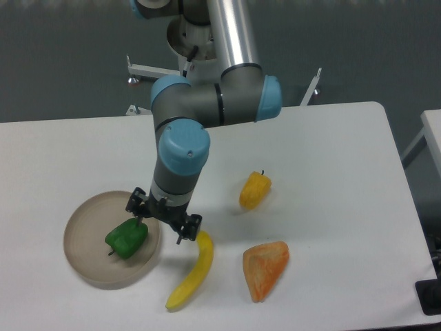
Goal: Pick up the green pepper from the plate
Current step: 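Lower the open gripper down around the green pepper, then close the gripper on the green pepper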
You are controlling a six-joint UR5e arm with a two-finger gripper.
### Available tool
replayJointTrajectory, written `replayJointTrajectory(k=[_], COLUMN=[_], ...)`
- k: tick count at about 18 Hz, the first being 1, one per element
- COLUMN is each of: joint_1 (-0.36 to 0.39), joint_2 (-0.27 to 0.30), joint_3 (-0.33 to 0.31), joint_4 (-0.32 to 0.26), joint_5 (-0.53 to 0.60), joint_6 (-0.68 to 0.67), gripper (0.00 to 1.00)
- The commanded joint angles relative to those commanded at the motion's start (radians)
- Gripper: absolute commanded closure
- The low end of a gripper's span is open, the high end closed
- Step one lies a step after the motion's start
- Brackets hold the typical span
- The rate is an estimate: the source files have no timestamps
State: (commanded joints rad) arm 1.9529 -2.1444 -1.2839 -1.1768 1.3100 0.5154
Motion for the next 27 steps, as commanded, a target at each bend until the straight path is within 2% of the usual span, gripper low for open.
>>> replayJointTrajectory(k=[3, 6, 27], joint_1=[-0.012, -0.026, -0.072], joint_2=[-0.003, 0.000, -0.017], joint_3=[-0.038, -0.067, -0.094], joint_4=[0.060, 0.062, 0.085], joint_5=[0.008, 0.012, 0.032], joint_6=[0.030, 0.097, 0.101], gripper=[0.00, 0.00, 0.00])
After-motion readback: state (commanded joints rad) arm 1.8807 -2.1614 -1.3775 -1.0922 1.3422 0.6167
